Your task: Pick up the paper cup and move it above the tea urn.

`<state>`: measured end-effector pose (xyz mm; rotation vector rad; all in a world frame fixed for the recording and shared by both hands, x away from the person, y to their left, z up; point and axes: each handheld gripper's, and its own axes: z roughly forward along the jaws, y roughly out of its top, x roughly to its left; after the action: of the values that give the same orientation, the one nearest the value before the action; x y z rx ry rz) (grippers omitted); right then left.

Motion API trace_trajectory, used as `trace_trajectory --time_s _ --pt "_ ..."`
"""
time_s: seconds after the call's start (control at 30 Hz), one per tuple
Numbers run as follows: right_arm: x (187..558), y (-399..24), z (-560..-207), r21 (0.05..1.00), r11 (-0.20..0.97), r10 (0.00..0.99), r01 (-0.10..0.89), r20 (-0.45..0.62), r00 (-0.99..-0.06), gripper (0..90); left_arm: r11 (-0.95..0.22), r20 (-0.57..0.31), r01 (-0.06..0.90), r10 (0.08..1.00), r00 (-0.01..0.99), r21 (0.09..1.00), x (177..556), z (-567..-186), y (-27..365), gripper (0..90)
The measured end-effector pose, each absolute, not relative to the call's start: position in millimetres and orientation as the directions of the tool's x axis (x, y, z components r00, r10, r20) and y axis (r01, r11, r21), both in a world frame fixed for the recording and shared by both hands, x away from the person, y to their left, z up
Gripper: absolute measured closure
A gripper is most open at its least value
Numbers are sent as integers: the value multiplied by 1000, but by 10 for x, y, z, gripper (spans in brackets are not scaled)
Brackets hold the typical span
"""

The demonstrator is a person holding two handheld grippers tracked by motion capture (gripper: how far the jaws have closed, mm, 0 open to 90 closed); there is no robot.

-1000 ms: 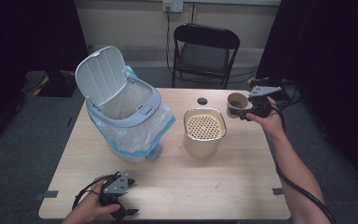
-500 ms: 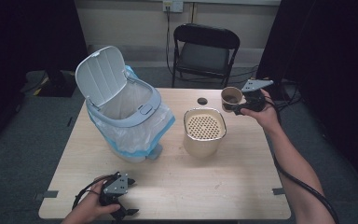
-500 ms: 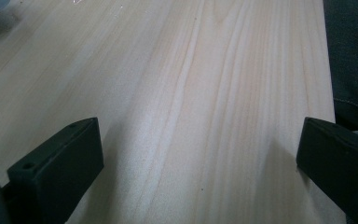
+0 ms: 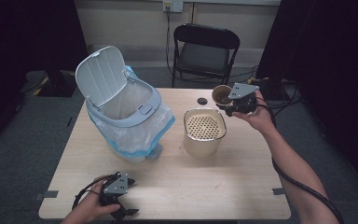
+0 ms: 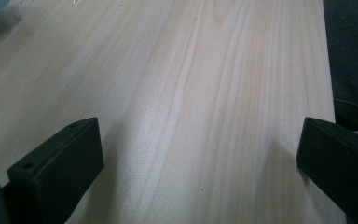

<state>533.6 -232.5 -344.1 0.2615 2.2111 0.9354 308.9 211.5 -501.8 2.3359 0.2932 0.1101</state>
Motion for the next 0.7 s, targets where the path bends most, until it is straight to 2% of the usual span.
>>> trace_trajectory --time_s 0.2,0.27,0.4,0.47,0.57,0.7 --pt "5155 -2166 -3452 484 853 284 -196 -745 -604 305 -675 -11 178 244 970 716 3087 -5024 2113 0" --pt "5110 -2133 -3458 430 876 243 -220 -786 -569 306 -675 -11 178 245 970 716 3087 -5023 2113 0" --pt "4967 -2004 -3496 191 938 52 -289 -902 -428 316 -671 -10 179 247 969 720 3086 -5028 2111 0" --pt "4908 -1941 -3531 87 946 -35 -311 -930 -365 318 -674 -10 179 247 969 717 3086 -5025 2112 0" --pt "4867 -1886 -3572 -12 951 -107 -308 -950 -293 320 -671 -11 179 248 969 720 3085 -5028 2111 0" --pt "4796 -1832 -3644 -165 945 -213 -283 -966 -146 321 -672 -9 179 248 969 718 3086 -5027 2111 0"
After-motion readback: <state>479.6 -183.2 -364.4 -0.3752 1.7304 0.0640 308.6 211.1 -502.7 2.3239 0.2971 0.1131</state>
